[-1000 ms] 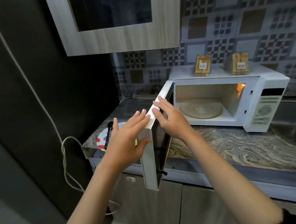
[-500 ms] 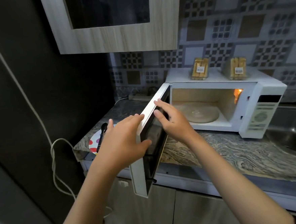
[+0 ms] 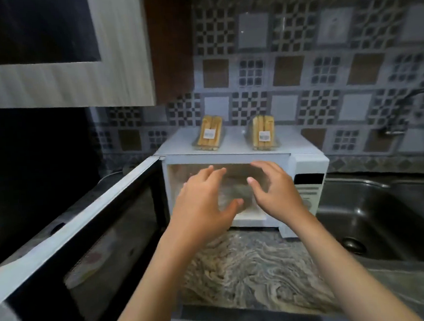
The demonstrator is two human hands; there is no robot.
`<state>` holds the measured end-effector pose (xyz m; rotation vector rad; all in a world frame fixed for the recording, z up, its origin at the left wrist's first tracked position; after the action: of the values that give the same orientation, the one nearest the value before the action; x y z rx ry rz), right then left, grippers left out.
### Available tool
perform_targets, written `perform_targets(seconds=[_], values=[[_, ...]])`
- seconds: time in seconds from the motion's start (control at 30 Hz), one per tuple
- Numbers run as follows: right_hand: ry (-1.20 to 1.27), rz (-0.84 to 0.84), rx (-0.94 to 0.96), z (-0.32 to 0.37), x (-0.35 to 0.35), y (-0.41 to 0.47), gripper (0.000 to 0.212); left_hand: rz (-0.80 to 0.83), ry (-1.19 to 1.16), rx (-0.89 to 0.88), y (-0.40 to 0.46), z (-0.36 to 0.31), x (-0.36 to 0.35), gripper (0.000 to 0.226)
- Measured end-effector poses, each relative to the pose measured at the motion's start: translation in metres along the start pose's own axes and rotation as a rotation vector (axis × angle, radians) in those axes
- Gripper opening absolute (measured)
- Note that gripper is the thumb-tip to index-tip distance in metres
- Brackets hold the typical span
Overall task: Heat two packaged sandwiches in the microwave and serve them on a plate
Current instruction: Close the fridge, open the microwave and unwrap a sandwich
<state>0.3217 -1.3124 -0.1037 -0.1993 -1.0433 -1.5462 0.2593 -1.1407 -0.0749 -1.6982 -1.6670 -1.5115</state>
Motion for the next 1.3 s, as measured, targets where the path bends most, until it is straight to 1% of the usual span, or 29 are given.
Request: perform_targets(seconds=[0.13, 0.23, 0.33, 0.43, 0.5, 0.57, 0.67, 0.73, 0.8, 0.87, 0.9, 0.93, 1.03, 1.1, 1.2, 1.3], values=[[-0.011, -0.112, 0.012, -0.049, 0.036, 0.019, 0.032, -0.008, -0.014, -0.007, 0.058, -0.023, -0.045, 0.067], [-0.012, -0.114, 0.019, -0.075, 0.055, 0.038, 0.03, -0.033, -0.094, 0.046, 0.096, -0.035, -0.069, 0.064], [0.057, -0.092, 0.0, -0.087, 0.063, 0.06, 0.031, -0.074, -0.264, 0.139, 0.132, -0.035, -0.081, 0.059], [0.181, -0.084, -0.108, -0.095, 0.066, 0.082, 0.033, -0.157, -0.38, 0.226, 0.167, -0.033, -0.089, 0.058], [0.236, -0.061, -0.206, -0.098, 0.068, 0.094, 0.038, -0.177, -0.424, 0.267, 0.185, -0.031, -0.091, 0.057], [0.265, -0.027, -0.269, -0.101, 0.067, 0.104, 0.043, -0.138, -0.441, 0.309, 0.199, -0.027, -0.096, 0.056], [0.201, 0.011, -0.276, -0.104, 0.062, 0.114, 0.043, -0.009, -0.311, 0.362, 0.209, -0.024, -0.107, 0.054], [0.124, 0.041, -0.269, -0.104, 0.058, 0.117, 0.04, 0.032, -0.262, 0.365, 0.211, -0.026, -0.111, 0.042], [0.094, 0.038, -0.273, -0.102, 0.055, 0.119, 0.039, 0.011, -0.264, 0.362, 0.212, -0.027, -0.113, 0.028], [0.104, 0.015, -0.288, -0.102, 0.054, 0.118, 0.039, -0.033, -0.335, 0.376, 0.208, -0.028, -0.113, 0.021], [0.128, 0.001, -0.295, -0.102, 0.053, 0.116, 0.039, -0.052, -0.392, 0.386, 0.204, -0.029, -0.112, 0.02], [0.17, -0.012, -0.3, -0.101, 0.053, 0.114, 0.039, -0.068, -0.459, 0.398, 0.201, -0.03, -0.112, 0.024], [0.387, -0.068, -0.293, -0.093, 0.054, 0.103, 0.036, -0.105, -0.657, 0.433, 0.187, -0.037, -0.105, 0.042], [0.519, -0.12, -0.269, -0.085, 0.057, 0.089, 0.032, -0.125, -0.767, 0.402, 0.173, -0.042, -0.099, 0.03], [0.588, -0.161, -0.232, -0.072, 0.06, 0.062, 0.028, -0.172, -0.912, 0.341, 0.143, -0.05, -0.094, 0.014], [0.617, -0.186, -0.163, -0.059, 0.062, 0.032, 0.029, -0.202, -0.941, 0.286, 0.106, -0.059, -0.088, 0.03]])
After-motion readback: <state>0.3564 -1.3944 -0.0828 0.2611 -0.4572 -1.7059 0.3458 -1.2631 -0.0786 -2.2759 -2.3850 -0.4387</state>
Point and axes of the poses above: each hand's wrist, its own y-axis towards the middle knuckle, its own x-axis out of the back of the hand, z = x × y, the point moved 3 cm from there along y, towards the middle knuckle, and after that the axes turned 6 degrees about z, right-handed, at the moved point
